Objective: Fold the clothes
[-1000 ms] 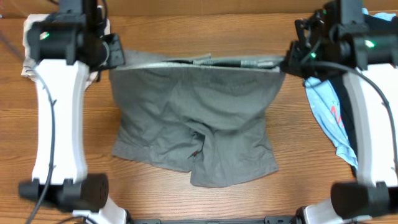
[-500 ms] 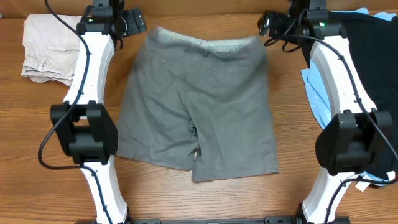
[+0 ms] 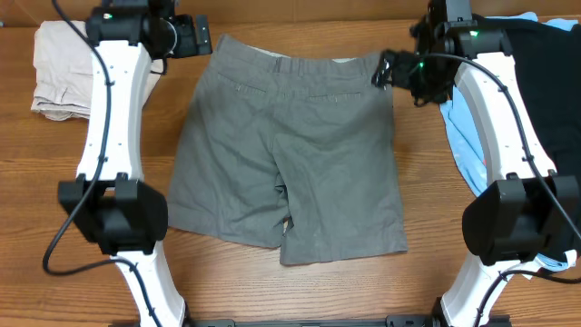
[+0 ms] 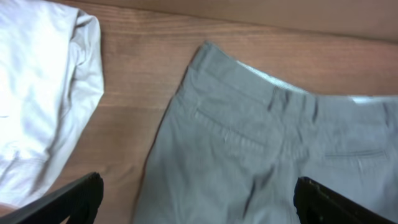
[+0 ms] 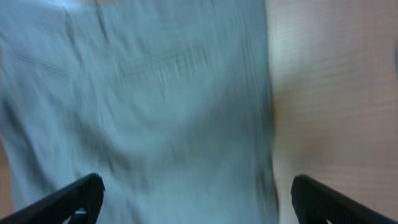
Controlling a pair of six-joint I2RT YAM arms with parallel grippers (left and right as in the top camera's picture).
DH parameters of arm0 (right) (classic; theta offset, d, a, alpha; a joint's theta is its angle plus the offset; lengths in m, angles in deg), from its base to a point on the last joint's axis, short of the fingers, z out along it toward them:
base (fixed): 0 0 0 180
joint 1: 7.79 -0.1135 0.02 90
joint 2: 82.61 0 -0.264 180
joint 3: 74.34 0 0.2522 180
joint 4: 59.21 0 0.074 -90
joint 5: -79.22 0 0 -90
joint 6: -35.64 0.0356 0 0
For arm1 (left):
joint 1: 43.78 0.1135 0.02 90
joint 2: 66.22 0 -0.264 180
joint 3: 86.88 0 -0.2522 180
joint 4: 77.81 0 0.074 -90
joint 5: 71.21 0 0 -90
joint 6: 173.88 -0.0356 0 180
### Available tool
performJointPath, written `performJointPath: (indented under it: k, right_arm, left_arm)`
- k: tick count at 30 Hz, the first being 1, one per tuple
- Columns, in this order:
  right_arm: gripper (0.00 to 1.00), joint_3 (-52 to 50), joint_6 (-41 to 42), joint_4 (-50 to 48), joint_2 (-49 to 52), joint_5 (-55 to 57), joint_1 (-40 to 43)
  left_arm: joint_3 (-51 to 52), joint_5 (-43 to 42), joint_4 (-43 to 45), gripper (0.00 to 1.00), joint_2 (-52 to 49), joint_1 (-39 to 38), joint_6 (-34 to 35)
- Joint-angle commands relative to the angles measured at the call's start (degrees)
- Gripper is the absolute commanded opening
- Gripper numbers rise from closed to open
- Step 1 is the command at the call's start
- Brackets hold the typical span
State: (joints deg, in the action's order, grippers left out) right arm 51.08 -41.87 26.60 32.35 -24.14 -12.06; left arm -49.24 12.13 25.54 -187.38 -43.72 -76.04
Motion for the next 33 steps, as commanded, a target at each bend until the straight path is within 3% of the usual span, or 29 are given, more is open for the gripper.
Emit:
performJointPath:
  k: [1, 10, 16, 23, 33]
  right_arm:
    - [1.0, 0.15, 3.1, 3.65, -2.67, -1.31, -0.72]
    - [1.0, -0.44, 13.07, 4.92, -3.45, 7.08, -8.98]
    - [1.0, -0.46, 13.07, 8.72, -4.72, 8.31, -14.32]
    - [1.0, -0.5, 12.79, 10.69, -4.81, 8.83, -18.47]
    - [1.0, -0.48, 12.63, 9.05, -6.34, 8.83, -16.85]
  left_arm:
    - [-1.36, -0.66, -4.0, 1.0, 2.23, -0.72, -6.45]
    - [-1.03, 1.44, -11.45, 1.0, 2.51, -1.6, -8.33]
    - [-1.05, 6.19, -16.68, 1.0, 2.95, -1.46, -8.07]
    - [-1.05, 5.6, -19.98, 1.0, 2.95, -1.64, -7.58]
    - [-1.07, 6.08, -28.94, 1.0, 6.19, -2.23, -2.6]
